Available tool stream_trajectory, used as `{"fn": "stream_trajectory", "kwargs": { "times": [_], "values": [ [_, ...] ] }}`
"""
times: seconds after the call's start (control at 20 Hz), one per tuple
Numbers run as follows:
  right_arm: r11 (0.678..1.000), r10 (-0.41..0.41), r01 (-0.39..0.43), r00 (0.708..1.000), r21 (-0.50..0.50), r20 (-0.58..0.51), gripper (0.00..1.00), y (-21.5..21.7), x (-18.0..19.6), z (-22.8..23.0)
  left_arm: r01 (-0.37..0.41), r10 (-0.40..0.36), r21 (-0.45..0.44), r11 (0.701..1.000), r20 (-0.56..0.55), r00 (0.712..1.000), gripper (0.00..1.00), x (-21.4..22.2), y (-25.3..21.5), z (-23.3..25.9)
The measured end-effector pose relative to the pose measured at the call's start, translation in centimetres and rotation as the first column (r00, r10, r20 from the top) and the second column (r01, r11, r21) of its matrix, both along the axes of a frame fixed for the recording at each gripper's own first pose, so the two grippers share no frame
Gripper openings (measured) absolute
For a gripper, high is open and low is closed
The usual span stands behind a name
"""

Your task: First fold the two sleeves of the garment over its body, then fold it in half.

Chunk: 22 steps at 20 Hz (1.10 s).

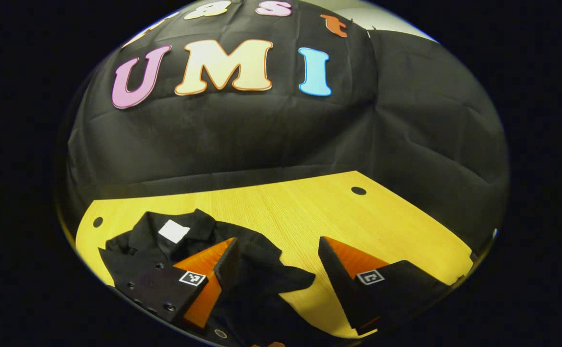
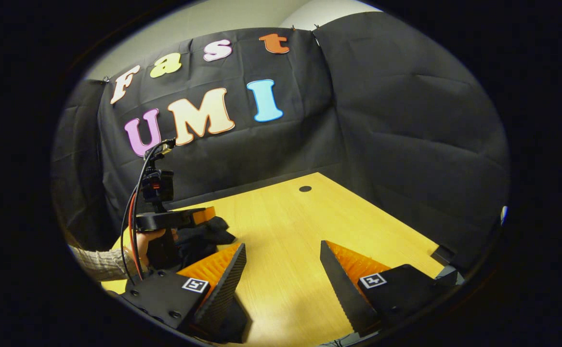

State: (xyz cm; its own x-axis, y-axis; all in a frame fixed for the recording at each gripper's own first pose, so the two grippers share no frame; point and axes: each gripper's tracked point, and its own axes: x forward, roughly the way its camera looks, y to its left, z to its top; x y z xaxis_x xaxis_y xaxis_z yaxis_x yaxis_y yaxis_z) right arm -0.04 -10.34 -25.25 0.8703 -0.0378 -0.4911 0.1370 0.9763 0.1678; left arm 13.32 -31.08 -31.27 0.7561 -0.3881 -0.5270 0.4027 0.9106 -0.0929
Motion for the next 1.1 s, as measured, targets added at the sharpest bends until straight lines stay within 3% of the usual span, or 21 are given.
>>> {"fn": "stream_trajectory", "kwargs": {
  "times": [0.2,0.35,0.5,0.65,0.8,1.1],
  "values": [
    [0.994,0.103,-0.103,0.995,0.024,-0.015,0.97,2.8,0.2,-0.8,-0.039,0.041,-0.03,0.999,0.095,0.995,0.97,-1.7,3.2,4.9],
    [0.982,0.187,-0.187,0.982,0.027,-0.028,0.97,5.3,-0.4,-1.4,-0.111,0.118,-0.055,0.992,0.153,0.981,0.97,-3.6,7.4,8.0],
    [0.967,0.255,-0.254,0.964,0.023,-0.074,0.98,7.7,-2.2,-3.4,-0.198,0.185,0.045,0.979,0.21,0.96,0.96,-6.3,14.5,7.8],
    [0.954,0.297,-0.299,0.944,0.008,-0.146,0.98,9.6,-4.3,-6.2,-0.254,0.231,0.152,0.955,0.149,0.961,0.98,-11.2,21.2,4.6],
    [0.937,0.344,-0.35,0.913,0.014,-0.218,0.98,11.7,-6.8,-9.0,-0.303,0.297,0.188,0.934,0.057,0.953,0.96,-17.1,26.2,2.0],
    [0.912,0.392,-0.411,0.857,0.014,-0.334,0.98,13.2,-11.0,-12.6,-0.343,0.372,0.251,0.905,-0.08,0.925,0.99,-26.8,31.6,-0.9]
  ]
}}
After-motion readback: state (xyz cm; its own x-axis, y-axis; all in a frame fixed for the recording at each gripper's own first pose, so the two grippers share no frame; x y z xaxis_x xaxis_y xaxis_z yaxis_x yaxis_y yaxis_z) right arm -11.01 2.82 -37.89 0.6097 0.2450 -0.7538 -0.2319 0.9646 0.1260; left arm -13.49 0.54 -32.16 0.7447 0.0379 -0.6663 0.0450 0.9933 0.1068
